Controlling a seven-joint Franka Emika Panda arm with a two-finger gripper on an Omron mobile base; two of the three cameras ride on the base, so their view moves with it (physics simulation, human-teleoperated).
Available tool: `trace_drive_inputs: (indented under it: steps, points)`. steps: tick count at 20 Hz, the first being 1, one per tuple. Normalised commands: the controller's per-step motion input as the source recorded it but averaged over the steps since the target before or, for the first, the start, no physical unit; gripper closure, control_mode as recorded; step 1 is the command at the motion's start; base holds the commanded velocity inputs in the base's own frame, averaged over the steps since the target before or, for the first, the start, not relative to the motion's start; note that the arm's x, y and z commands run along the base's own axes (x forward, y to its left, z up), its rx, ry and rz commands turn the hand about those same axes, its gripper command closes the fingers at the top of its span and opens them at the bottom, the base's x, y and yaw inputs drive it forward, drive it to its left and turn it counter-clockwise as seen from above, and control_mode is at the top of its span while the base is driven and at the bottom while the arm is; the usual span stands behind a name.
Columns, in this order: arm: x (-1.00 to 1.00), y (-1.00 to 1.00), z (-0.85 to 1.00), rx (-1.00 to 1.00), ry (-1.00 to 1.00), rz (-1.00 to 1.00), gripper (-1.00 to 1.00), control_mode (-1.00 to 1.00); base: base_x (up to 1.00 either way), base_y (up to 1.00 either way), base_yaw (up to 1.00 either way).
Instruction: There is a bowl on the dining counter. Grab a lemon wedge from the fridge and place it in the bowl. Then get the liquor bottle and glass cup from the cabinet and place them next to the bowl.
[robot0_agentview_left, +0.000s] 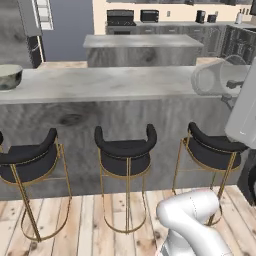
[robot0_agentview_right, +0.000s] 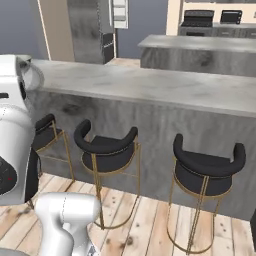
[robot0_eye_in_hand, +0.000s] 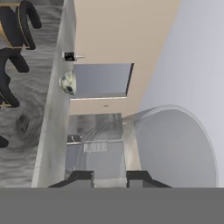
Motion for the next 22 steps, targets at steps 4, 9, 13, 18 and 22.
trace_drive_inputs:
  steps: [4,9,13,18,22]
  points:
    - [0.00,0.00,0.00,0.00,0.00,0.00,1.00,1.00,0.63,0.91,-0.09]
    - [0.00,0.00,0.00,0.00,0.00,0.00,1.00,1.00,0.60,0.74,-0.08]
    - [0.00,0.00,0.00,0.00,0.00,0.00,1.00,1.00,0.78,0.53,-0.09]
    - [0.00,0.00,0.00,0.00,0.00,0.00,1.00,1.00,0.74,0.63,-0.08]
    - [0.00,0.00,0.00,0.00,0.00,0.00,1.00,1.00,0.36,0.78,-0.05]
